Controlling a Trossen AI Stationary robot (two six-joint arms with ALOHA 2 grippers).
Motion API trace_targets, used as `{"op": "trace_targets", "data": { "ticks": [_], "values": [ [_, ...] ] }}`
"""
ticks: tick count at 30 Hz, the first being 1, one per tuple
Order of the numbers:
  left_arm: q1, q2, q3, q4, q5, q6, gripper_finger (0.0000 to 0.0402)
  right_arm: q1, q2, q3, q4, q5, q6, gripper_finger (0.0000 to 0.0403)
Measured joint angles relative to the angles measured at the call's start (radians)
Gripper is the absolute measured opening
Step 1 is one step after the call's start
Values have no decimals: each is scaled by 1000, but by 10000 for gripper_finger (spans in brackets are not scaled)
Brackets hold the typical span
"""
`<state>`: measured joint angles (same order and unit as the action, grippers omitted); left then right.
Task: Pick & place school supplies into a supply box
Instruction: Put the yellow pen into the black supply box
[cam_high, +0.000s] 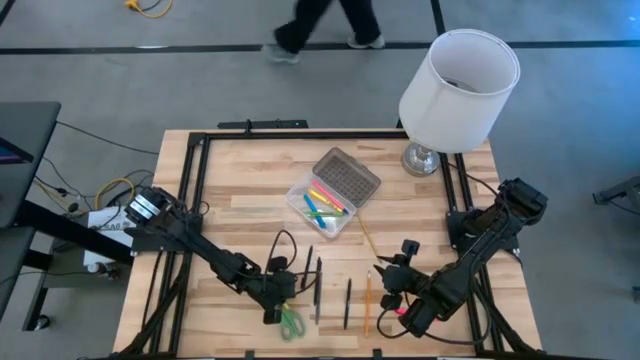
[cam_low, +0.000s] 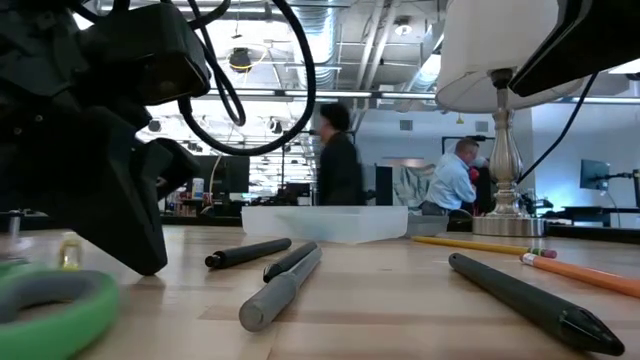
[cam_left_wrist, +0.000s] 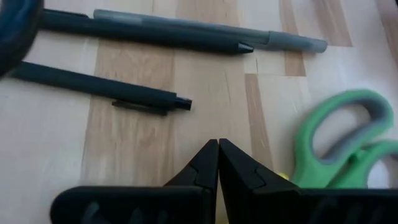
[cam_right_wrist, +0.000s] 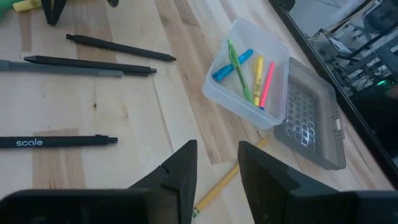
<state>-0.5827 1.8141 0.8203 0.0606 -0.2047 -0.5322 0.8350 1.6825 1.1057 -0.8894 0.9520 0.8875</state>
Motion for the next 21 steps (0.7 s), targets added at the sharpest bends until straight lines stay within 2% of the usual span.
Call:
{"op": "trace_targets", "data": {
  "ticks": [6, 9, 13, 18, 21],
  "values": [
    [0, -8, 3, -92, 22, -13, 9, -11, 0, 0, 0, 1, -5, 111],
    [-7, -33, -2, -117, -19, 21, 9, -13, 0, 0, 0, 13, -5, 111],
    [-21, -114, -10, -206, -36, 78, 9, -13, 0, 0, 0, 19, -5, 111],
    [-53, -207, -7, -371, -57, 32, 9, -12, 0, 0, 8, 19, -4, 111],
    [-69, -219, -7, -382, -68, 27, 9, -12, 0, 0, 8, 19, 2, 111]
  ]
}}
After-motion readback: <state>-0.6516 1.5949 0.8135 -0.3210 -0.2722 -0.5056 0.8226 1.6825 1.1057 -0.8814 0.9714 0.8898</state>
